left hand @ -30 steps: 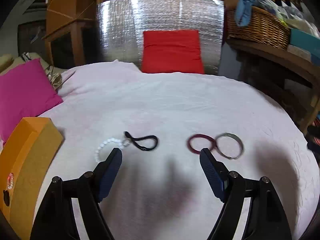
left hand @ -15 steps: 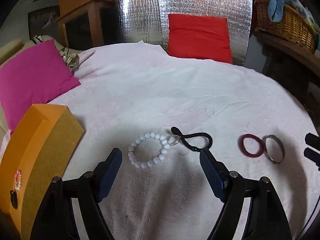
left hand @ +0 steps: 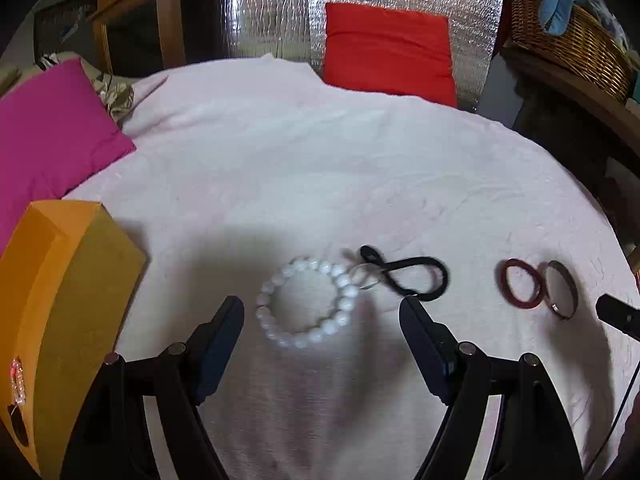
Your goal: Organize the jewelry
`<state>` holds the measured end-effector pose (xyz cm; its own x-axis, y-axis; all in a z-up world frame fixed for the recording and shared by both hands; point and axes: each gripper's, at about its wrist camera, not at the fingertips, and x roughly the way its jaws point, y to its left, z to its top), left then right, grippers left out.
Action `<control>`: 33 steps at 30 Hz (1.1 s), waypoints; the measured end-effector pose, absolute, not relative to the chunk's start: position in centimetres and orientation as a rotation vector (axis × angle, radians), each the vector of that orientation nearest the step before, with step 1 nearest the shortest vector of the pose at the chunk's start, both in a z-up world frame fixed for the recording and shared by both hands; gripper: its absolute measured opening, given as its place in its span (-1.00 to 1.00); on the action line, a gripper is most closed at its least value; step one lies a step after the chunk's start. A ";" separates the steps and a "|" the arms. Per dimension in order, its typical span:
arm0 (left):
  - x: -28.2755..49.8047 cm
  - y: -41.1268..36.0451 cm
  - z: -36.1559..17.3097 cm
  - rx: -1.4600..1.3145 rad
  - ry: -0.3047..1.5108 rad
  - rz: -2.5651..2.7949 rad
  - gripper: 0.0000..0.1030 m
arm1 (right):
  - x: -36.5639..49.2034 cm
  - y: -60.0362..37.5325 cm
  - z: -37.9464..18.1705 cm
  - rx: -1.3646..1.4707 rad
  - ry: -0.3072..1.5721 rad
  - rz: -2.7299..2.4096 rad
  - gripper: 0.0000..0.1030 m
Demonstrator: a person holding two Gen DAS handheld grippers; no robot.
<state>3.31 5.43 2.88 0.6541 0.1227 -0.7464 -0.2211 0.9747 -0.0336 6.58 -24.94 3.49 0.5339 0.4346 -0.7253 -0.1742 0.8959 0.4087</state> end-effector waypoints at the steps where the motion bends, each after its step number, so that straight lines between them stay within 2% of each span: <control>1: 3.4 5.8 2.7 -0.138 0.843 0.193 0.56 | 6.5 -24.3 3.4 0.271 0.946 0.372 0.36; 11: 5.3 6.0 0.5 -0.160 0.915 0.132 0.56 | 6.2 -19.8 2.1 0.066 0.940 0.324 0.49; 21: 5.8 7.5 0.1 -0.217 0.938 0.131 0.56 | 7.6 -18.6 1.6 0.005 0.921 0.236 0.48; 24: 5.6 7.6 0.1 -0.226 0.938 0.119 0.41 | 7.8 -18.3 1.6 -0.009 0.910 0.221 0.39; 27: 5.5 7.5 0.3 -0.215 0.933 0.108 0.16 | 7.6 -18.0 1.7 -0.020 0.900 0.216 0.24; 32: 5.1 7.4 0.6 -0.217 0.931 0.097 -0.25 | 7.5 -18.4 1.9 -0.003 0.907 0.222 0.21; 33: 5.0 7.4 0.7 -0.221 0.931 0.096 -0.40 | 7.4 -18.6 1.9 0.002 0.910 0.223 0.21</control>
<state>5.00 7.41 0.73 0.5950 -0.0133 -0.8036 -0.1773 0.9731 -0.1473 7.39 -18.57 1.92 0.5927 0.1921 -0.7822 -0.1907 0.9770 0.0954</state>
